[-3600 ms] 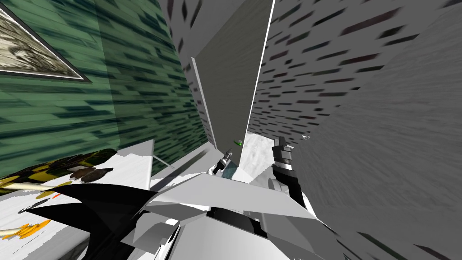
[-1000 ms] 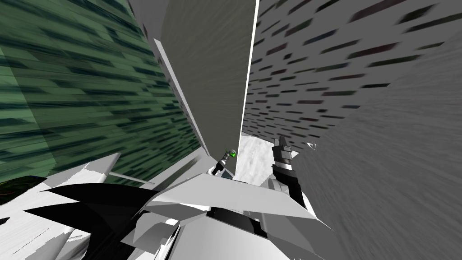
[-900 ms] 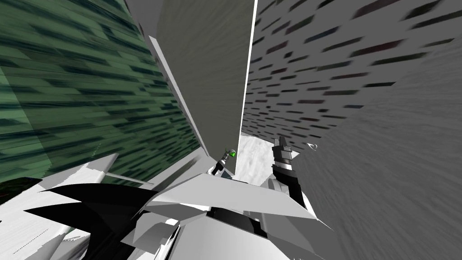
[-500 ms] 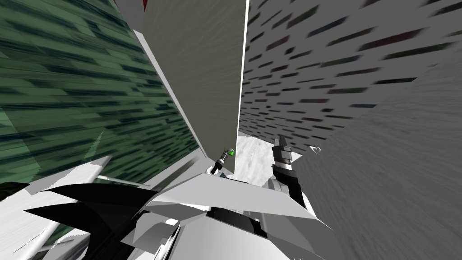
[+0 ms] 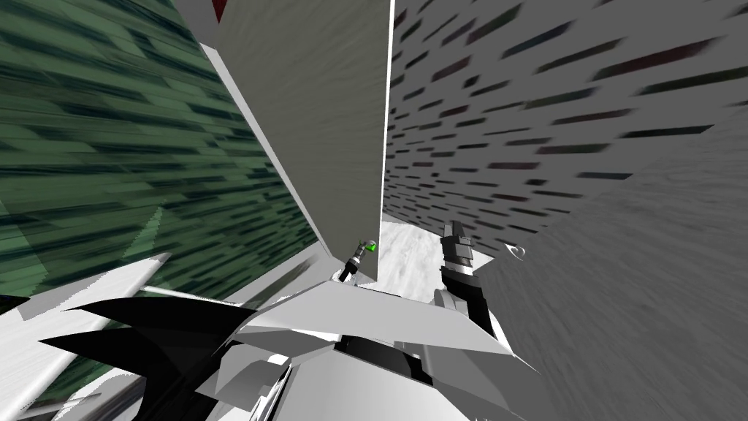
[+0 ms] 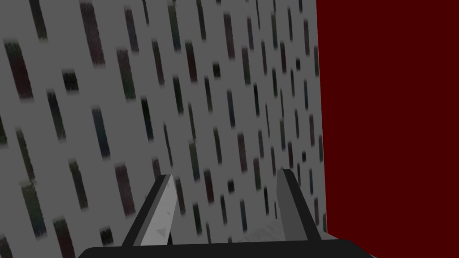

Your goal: Push the door open

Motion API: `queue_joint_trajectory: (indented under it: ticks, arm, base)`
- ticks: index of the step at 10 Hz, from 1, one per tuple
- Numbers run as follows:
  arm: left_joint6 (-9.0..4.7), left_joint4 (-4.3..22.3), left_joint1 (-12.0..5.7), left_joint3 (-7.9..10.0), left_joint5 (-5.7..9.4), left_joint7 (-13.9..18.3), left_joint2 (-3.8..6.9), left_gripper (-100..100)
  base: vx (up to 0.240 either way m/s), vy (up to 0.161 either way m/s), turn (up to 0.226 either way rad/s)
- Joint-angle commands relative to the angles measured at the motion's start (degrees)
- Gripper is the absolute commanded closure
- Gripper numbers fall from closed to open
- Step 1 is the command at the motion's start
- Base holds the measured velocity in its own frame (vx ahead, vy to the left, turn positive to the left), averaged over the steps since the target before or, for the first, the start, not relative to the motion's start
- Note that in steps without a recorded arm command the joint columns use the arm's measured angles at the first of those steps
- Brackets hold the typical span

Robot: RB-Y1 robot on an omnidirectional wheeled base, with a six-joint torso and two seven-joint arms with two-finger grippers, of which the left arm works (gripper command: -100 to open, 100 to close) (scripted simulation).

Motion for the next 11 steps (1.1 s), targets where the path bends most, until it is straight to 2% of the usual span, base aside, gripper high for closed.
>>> queue_joint_trajectory:
  ticks: [1,5,6,8,9,10,11]
  arm:
    - [-0.22,0.0,-0.37,1.97,0.59,-0.1,0.8,100]
    - [0.04,0.1,-0.2,5.23,1.4,-0.5,1.23,100]
    - [0.04,0.1,-0.2,5.23,1.4,-0.5,1.23,100]
    - [0.19,0.1,-0.1,7.19,1.89,-0.7,1.45,100]
    - [0.19,0.1,-0.1,7.19,1.89,-0.7,1.45,100]
    - [0.29,0.2,-0.03,8.47,2.21,-0.9,1.58,100]
    - [0.33,0.2,-0.01,8.86,2.31,-0.9,1.62,100]
  base:
    - [0.108,-0.137,0.028]
    - [0.14,-0.141,0.05]
    - [0.094,-0.102,0.014]
    - [0.144,-0.136,0.04]
    - [0.106,-0.122,0.053]
    - [0.135,-0.138,0.035]
    - [0.149,-0.136,0.045]
